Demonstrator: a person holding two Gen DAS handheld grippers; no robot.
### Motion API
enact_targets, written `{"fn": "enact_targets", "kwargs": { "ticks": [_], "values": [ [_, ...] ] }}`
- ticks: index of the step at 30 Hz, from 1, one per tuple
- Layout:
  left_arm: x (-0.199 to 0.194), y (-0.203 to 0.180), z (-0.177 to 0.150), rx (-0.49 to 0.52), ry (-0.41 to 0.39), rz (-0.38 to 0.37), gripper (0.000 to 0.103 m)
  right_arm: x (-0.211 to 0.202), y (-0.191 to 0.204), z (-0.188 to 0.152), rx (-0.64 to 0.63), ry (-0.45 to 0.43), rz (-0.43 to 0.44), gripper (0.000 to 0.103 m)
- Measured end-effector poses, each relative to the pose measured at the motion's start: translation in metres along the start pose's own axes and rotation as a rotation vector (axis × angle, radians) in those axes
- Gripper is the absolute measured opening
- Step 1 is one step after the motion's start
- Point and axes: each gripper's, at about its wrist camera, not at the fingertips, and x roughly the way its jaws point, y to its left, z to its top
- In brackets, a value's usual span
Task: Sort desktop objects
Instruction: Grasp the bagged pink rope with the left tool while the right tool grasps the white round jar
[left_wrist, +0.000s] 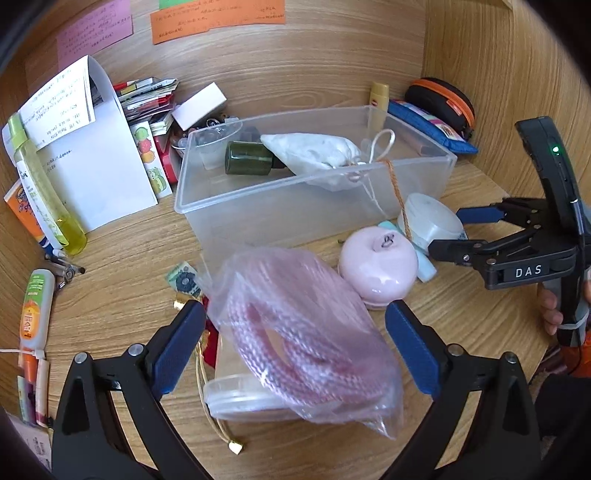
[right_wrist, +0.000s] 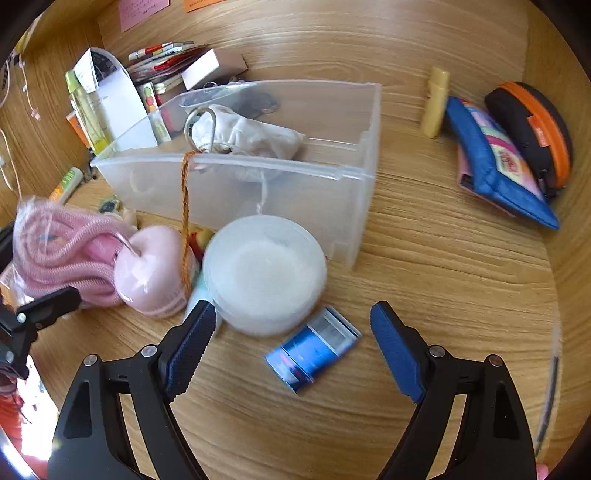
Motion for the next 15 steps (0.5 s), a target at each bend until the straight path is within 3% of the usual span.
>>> {"fn": "enact_targets", "kwargs": {
  "ticks": [3, 10, 15],
  "values": [
    [0.005, 0.001, 0.002, -0.004, 0.009, -0.010, 0.084, 0.003, -0.001, 0.003, 0.020, -0.001, 0.029, 0.084],
    [0.006, 0.003, 0.002, -0.016, -0.017, -0.007, 0.077, 0.011, 0.000, 0.007, 0.033, 0.000, 0.065, 0.082],
    [0.003, 0.009, 0.001, -0.051, -0.036, -0.008, 0.070, 0.010, 0.006, 0.008, 0.010, -0.011, 0.066, 0.075]
  ]
}}
